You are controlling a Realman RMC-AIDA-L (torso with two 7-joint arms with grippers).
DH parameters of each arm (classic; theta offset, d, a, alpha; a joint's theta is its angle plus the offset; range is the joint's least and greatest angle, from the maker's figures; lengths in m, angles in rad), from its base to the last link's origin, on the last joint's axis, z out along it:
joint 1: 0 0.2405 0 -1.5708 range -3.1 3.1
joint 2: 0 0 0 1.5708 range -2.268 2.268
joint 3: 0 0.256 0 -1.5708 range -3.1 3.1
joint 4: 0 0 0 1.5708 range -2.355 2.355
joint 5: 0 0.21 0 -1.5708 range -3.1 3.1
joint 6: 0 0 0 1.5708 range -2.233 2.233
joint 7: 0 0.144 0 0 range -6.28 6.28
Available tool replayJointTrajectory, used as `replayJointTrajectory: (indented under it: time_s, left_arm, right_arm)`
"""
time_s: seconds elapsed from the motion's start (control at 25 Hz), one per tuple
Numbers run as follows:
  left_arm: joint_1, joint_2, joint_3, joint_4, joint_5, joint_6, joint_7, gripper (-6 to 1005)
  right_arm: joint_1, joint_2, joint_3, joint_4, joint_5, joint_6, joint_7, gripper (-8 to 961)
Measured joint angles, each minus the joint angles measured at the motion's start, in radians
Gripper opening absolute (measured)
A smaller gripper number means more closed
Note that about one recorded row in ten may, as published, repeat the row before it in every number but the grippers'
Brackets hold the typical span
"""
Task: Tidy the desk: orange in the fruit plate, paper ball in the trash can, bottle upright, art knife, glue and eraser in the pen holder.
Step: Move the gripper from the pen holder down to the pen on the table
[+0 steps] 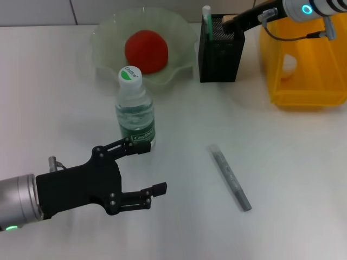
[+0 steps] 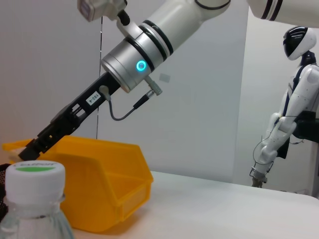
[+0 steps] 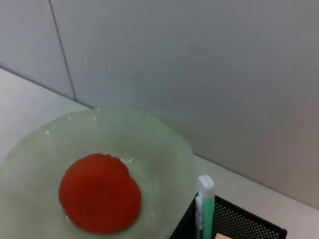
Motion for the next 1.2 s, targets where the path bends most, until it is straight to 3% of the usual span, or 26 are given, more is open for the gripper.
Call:
replayJointTrajectory:
  time_s: [0.2, 0.28, 0.32, 0.44, 0.48, 0.52, 0.68, 0.84, 0.92, 1.2]
  left_arm:
    - [0.001, 0.0, -0.001, 0.0, 0.0, 0.0, 0.002, 859]
    - [0.002, 0.0, -0.003, 0.0, 0.0, 0.0, 0.002, 859]
    - [0.004, 0.0, -0.007, 0.0, 0.0, 0.001, 0.002, 859]
    - [0.005, 0.001, -0.009, 0.0, 0.0, 0.001, 0.002, 859]
    - [0.007, 0.001, -0.011, 0.0, 0.0, 0.002, 0.002, 859]
    - [0.007, 0.001, -0.011, 0.0, 0.0, 0.002, 0.002, 859]
    - [0.007, 0.002, -0.012, 0.006, 0.0, 0.003, 0.002, 859]
    - [0.009, 0.002, -0.012, 0.008, 0.0, 0.005, 0.003, 859]
    - [0.009, 0.002, -0.011, 0.009, 0.0, 0.008, 0.002, 859]
    - [0.006, 0.002, -0.011, 0.009, 0.001, 0.009, -0.002, 859]
  right_arm:
    - [0.008, -0.001, 0.006, 0.006, -0.001, 0.002, 0.0, 441]
    - [0.007, -0.001, 0.008, -0.019, -0.001, -0.034, 0.003, 571]
    - [-0.001, 0.0, 0.014, -0.089, -0.001, -0.129, 0.038, 636]
    - [-0.008, 0.0, 0.016, -0.137, -0.002, -0.192, 0.064, 658]
    - [-0.041, 0.003, 0.012, -0.267, -0.007, -0.344, 0.119, 666]
    - [-0.041, 0.003, 0.012, -0.267, -0.007, -0.344, 0.119, 673]
    - [-0.137, 0.009, -0.087, -0.489, -0.004, -0.579, 0.197, 695]
    - [-0.177, 0.007, -0.173, -0.498, -0.004, -0.622, 0.234, 693]
    - [-0.204, 0.009, -0.278, -0.438, -0.002, -0.601, 0.257, 693]
    - [-0.193, 0.009, -0.38, -0.358, -0.002, -0.553, 0.288, 690]
